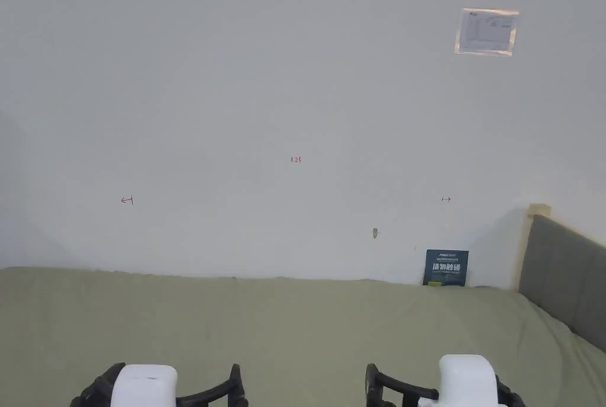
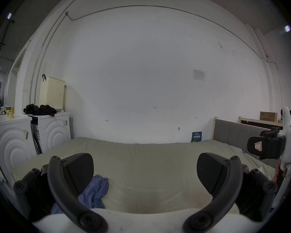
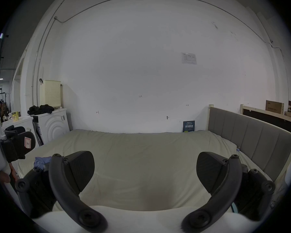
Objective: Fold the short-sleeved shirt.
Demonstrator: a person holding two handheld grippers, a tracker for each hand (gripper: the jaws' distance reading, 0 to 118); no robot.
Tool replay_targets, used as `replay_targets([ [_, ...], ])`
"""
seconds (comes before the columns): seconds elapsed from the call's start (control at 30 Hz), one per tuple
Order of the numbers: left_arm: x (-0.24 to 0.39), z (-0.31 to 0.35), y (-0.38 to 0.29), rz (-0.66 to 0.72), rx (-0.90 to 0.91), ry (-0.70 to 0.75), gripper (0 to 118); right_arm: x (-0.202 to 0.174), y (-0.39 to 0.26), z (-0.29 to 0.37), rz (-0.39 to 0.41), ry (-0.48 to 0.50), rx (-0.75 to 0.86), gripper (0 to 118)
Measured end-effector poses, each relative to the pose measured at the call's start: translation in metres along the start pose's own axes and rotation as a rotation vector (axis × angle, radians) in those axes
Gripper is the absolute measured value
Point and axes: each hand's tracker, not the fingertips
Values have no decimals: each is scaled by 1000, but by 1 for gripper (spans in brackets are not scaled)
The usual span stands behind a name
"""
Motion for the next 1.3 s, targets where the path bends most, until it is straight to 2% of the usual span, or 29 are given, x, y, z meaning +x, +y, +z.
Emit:
replay_targets([
  [0.17,-2,-4,-1,33,-26,1,117,-1,-1,0,18,-27,-3,117],
  [0.2,-2,-3,0,28,-43,-12,97,0,-1,1,21,-22,-4,97],
  [0.23,-2,-2,0,27,-28,-3,45,1,-2,3,18,-9,11,44],
  [0.27,-2,-2,-1,23,-11,18,0,1,-2,3,22,-25,17,0],
  [0.3,-4,-1,-2,85,10,90,0,-1,-3,1,60,-112,23,0],
  [0.33,-7,1,1,76,-12,6,0,-3,-6,1,32,-89,39,0],
  [0.37,-11,2,3,88,-36,-19,0,0,-2,4,13,-52,26,0],
  [0.47,-3,-2,-2,43,-21,20,0,-1,-2,5,21,-66,28,0],
  [0.67,-10,0,-5,60,-26,22,0,-1,4,7,54,-38,17,0],
  [0.8,-38,16,-4,55,-25,79,0,-31,4,1,88,66,1,0],
  [1.07,-135,75,-5,10,-61,331,0,-151,-13,-18,116,392,-42,0],
  [1.17,-170,86,-13,-12,-157,364,0,-188,-25,-23,113,470,-67,0],
  [1.3,-227,58,-38,116,-448,355,0,-214,-43,-32,132,507,-105,0],
])
